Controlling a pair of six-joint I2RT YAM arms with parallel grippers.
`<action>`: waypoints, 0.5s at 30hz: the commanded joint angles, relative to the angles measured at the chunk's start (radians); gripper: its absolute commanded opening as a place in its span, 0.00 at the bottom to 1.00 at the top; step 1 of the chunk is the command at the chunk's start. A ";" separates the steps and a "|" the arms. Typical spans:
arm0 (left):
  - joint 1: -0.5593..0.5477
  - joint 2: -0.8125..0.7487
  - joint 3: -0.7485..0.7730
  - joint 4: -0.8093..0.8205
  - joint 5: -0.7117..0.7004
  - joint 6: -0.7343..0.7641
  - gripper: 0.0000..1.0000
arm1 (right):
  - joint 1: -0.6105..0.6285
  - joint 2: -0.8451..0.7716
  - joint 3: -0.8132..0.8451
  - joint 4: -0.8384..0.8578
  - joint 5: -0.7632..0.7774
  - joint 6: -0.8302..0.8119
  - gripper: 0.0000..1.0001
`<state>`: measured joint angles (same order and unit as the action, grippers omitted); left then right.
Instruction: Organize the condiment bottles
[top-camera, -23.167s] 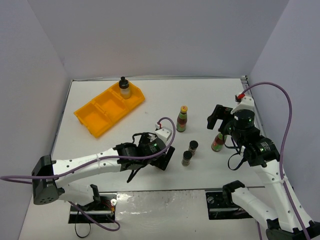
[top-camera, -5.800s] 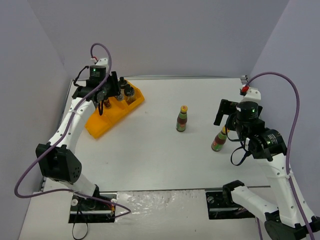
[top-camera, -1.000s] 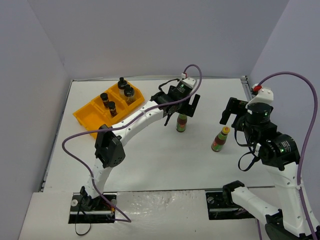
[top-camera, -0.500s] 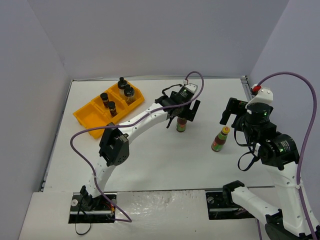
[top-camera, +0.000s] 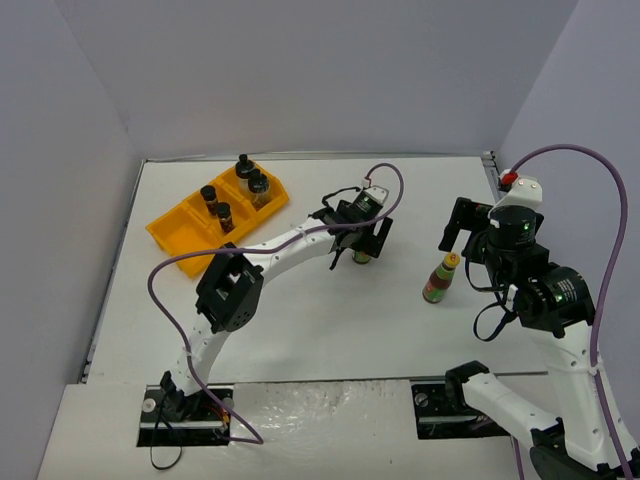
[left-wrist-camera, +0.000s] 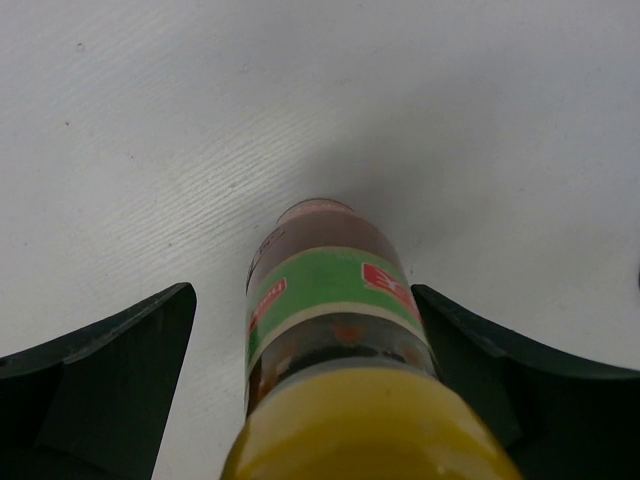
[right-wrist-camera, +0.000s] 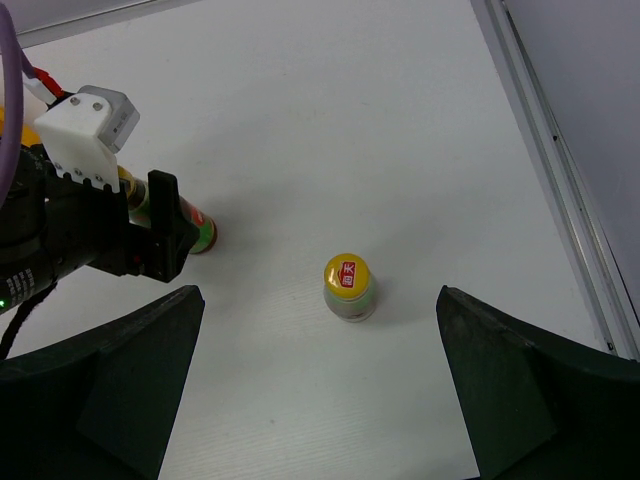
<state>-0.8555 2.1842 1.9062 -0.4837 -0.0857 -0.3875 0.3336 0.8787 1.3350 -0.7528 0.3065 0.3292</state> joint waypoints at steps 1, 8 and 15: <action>0.003 -0.139 -0.045 0.156 -0.006 -0.007 0.83 | -0.007 -0.004 -0.003 0.034 0.019 -0.017 1.00; 0.003 -0.164 -0.106 0.222 -0.004 0.005 0.83 | -0.007 -0.009 -0.003 0.035 0.016 -0.018 1.00; -0.002 -0.192 -0.137 0.278 0.012 0.023 0.83 | -0.006 -0.009 -0.007 0.035 0.017 -0.021 1.00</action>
<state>-0.8555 2.1118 1.7600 -0.3014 -0.0772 -0.3785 0.3336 0.8684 1.3312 -0.7528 0.3065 0.3231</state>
